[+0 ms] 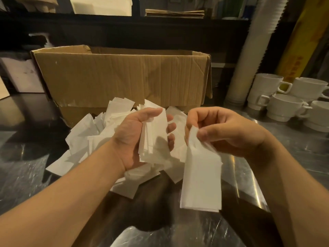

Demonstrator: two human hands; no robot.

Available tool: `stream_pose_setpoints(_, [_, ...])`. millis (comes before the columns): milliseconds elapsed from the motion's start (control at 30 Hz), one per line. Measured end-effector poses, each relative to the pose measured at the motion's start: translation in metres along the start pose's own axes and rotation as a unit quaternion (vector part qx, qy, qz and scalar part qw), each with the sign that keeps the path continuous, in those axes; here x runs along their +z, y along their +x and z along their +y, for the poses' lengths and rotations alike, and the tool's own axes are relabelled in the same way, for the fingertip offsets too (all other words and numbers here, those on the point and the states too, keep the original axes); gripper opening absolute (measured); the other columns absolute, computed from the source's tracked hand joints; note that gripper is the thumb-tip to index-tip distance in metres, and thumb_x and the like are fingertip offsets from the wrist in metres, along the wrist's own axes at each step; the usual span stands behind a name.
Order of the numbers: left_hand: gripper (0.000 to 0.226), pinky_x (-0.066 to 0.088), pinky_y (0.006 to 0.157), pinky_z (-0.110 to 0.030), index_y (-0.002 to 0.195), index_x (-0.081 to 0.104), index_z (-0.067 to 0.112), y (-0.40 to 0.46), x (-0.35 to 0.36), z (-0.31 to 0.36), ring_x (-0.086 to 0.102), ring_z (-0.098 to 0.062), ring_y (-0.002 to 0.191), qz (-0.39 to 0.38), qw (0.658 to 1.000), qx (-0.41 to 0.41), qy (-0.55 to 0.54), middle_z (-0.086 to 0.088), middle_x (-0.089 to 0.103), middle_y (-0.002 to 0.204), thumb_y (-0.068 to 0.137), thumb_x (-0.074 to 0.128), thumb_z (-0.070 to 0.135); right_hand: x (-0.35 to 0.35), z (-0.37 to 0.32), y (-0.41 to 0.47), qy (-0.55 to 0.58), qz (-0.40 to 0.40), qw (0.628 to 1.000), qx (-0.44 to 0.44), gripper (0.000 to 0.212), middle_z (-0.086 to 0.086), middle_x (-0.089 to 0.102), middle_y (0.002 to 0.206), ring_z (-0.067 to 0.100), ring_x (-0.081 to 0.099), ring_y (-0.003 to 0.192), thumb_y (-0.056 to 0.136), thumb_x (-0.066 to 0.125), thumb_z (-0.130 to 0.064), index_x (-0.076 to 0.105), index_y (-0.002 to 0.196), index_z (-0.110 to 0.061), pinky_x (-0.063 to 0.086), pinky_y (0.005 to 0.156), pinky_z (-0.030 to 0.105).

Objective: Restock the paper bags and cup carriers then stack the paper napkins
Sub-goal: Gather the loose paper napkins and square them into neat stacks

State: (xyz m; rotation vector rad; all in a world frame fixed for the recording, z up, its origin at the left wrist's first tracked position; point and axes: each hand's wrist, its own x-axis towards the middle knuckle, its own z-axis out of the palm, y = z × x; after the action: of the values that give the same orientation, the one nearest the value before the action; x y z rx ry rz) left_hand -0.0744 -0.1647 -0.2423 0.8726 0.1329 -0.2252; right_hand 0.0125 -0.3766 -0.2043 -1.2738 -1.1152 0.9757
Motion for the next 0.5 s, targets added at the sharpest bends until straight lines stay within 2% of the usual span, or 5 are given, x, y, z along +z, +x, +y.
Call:
stream_pose_setpoints(100, [0.043,0.051,0.096,-0.045,0.114,0.074,0.008,-0.001,0.002,-0.001,0.067,-0.032,0.096,-0.012,0.999,-0.001,0.050,-0.015,0.071,0.109,0.081,0.064,0.034,0.007,0.012,0.015,-0.106,0.172,0.978,-0.043,0.008,0.006,0.070,0.097,0.026,0.067,0.091,0.084,0.076,-0.024,0.070,0.087,-0.019,0.057,0.075,0.031])
stream_pose_setpoints(167, [0.045,0.047,0.105,-0.055,0.111,0.078,0.008,-0.004,0.007,-0.003,0.070,-0.037,0.096,-0.016,0.996,-0.005,0.088,-0.017,0.072,0.110,0.079,0.065,0.036,0.010,0.019,0.023,-0.140,0.260,0.954,-0.059,0.006,0.001,0.072,0.093,0.018,0.069,0.086,0.089,0.077,-0.021,0.072,0.088,-0.019,0.056,0.075,0.027])
stream_pose_setpoints(300, [0.061,0.054,0.095,-0.057,0.132,0.065,0.016,-0.005,0.009,-0.004,0.072,-0.042,0.095,0.003,0.993,-0.015,0.115,-0.019,0.071,0.111,0.084,0.062,0.053,0.019,0.026,0.030,-0.163,0.315,0.931,-0.087,0.004,-0.003,0.073,0.093,0.018,0.071,0.089,0.089,0.073,-0.016,0.072,0.092,-0.018,0.058,0.071,0.026])
stream_pose_setpoints(400, [0.076,0.056,0.089,-0.051,0.146,0.053,0.021,-0.005,0.006,-0.004,0.068,-0.040,0.099,-0.081,0.991,-0.050,0.094,-0.021,0.067,0.119,0.087,0.063,0.067,0.024,0.027,0.032,-0.180,0.341,0.919,-0.085,0.008,-0.004,0.073,0.094,0.017,0.072,0.091,0.090,0.073,-0.016,0.069,0.095,-0.020,0.061,0.066,0.030])
stream_pose_setpoints(500, [0.082,0.057,0.084,-0.045,0.147,0.049,0.014,-0.006,0.002,-0.005,0.066,-0.032,0.092,-0.082,0.992,-0.064,0.065,-0.020,0.067,0.119,0.078,0.079,0.048,0.020,0.025,0.032,-0.185,0.388,0.897,-0.104,0.008,-0.003,0.071,0.096,0.011,0.070,0.088,0.094,0.069,-0.018,0.068,0.102,-0.021,0.058,0.072,0.024])
